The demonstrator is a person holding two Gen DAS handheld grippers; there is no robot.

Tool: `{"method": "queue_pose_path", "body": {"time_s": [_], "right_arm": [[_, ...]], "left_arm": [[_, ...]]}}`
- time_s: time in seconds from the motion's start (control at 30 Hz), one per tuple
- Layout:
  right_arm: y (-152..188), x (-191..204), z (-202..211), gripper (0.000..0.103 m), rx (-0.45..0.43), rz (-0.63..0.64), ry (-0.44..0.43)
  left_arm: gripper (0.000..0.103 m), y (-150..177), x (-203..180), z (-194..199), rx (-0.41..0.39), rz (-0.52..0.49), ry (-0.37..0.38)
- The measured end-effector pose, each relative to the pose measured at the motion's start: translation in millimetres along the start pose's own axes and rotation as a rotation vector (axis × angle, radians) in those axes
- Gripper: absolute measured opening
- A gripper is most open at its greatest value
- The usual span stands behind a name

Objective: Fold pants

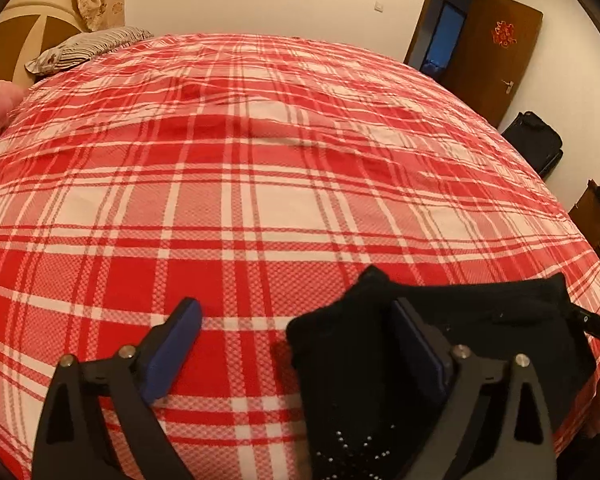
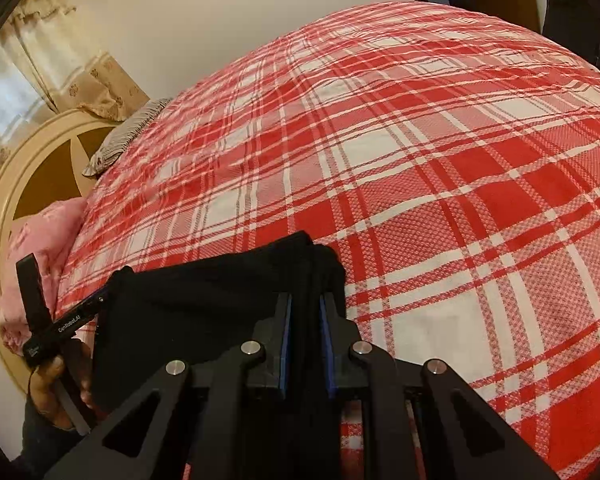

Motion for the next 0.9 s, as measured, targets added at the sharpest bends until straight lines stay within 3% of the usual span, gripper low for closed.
{"method": "queue_pose_path", "body": {"time_s": [0.07, 0.2, 0.33, 0.5, 0.63, 0.9], "right_arm": [[0.9, 2.4, 3.2, 0.014, -0.008, 0.013, 0.015], [4.4, 5.2, 21.1, 0.027, -0.031, 0.016, 0.014], [17.9, 13.7, 46.2, 0.051, -0.074, 0.073, -0.008], [44.2, 18.1, 48.4, 0.051, -0.036, 0.14, 0.003], [56.1, 1.5, 31.8, 0.051, 0.016, 0.108, 0.01], [64.1, -2.7, 28.3, 0.051, -0.012, 0.141, 0.001]], "left_arm": [[0.097, 0.0, -3.5, 5.3, -0.008, -0.007, 0.004], [0.097, 2.6, -8.1, 16.1, -0.004, -0.003, 0.018], [0.097, 15.4, -18.5, 36.9, -0.022, -0.024, 0.049], [0.097, 34.8, -28.2, 38.2, 0.018, -0.055, 0.048], [0.097, 49.0, -28.9, 25.0, 0.063, -0.045, 0.038], [0.101, 52.9, -29.8, 24.1, 0.052, -0.042, 0.035]]}}
Point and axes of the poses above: each gripper's, at about its wrist camera, not at the fingertips, and z roughly against the way its jaws point, x to its left, y to its underside, the point moved 3 cm from there along -z, roughly the way its jaws point, and after that the axes turned 15 degrees about y, right-handed, at the moved point
